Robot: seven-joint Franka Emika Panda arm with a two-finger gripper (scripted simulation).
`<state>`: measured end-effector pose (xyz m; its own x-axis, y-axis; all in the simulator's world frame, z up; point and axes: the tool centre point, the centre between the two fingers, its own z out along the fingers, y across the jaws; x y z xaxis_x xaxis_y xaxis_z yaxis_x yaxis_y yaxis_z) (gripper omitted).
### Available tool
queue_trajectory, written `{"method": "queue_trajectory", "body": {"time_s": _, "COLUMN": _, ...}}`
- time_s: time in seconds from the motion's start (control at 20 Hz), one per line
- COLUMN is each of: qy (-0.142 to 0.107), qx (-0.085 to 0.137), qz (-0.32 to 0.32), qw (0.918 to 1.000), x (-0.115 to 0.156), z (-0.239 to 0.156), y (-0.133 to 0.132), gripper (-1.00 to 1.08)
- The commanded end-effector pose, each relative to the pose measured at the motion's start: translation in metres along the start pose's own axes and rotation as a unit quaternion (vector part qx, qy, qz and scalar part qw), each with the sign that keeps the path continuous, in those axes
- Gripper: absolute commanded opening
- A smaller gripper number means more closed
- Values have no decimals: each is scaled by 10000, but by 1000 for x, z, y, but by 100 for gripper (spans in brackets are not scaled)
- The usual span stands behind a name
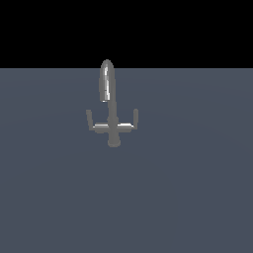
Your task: Turn on the faucet by rotating a designated handle.
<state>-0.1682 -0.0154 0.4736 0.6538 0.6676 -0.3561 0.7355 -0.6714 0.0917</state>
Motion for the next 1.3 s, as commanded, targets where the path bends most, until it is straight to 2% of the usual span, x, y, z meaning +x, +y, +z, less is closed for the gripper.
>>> {"method": "queue_trajectory", "body": {"time_s": 0.0, "qy": -198, "qx": -56, "qz": -394, "qw": 9990, "x": 7, "z": 2, "y": 6, "gripper": -100}}
{"method": "queue_trajectory", "body": {"time_s": 0.3, "qy": -668, "qx": -141, "qz": -1316, "qw": 9889, "x": 27, "z": 7, "y": 20, "gripper": -100}}
{"method": "queue_trajectory", "body": {"time_s": 0.6, "qy": -1135, "qx": -167, "qz": -2222, "qw": 9682, "x": 47, "z": 12, "y": 32, "gripper": -100}}
{"method": "queue_trajectory", "body": {"time_s": 0.9, "qy": -1593, "qx": -134, "qz": -3097, "qw": 9373, "x": 70, "z": 19, "y": 44, "gripper": -100}}
{"method": "queue_trajectory", "body": {"time_s": 1.25, "qy": -2107, "qx": -27, "qz": -4062, "qw": 8892, "x": 98, "z": 28, "y": 56, "gripper": -100}}
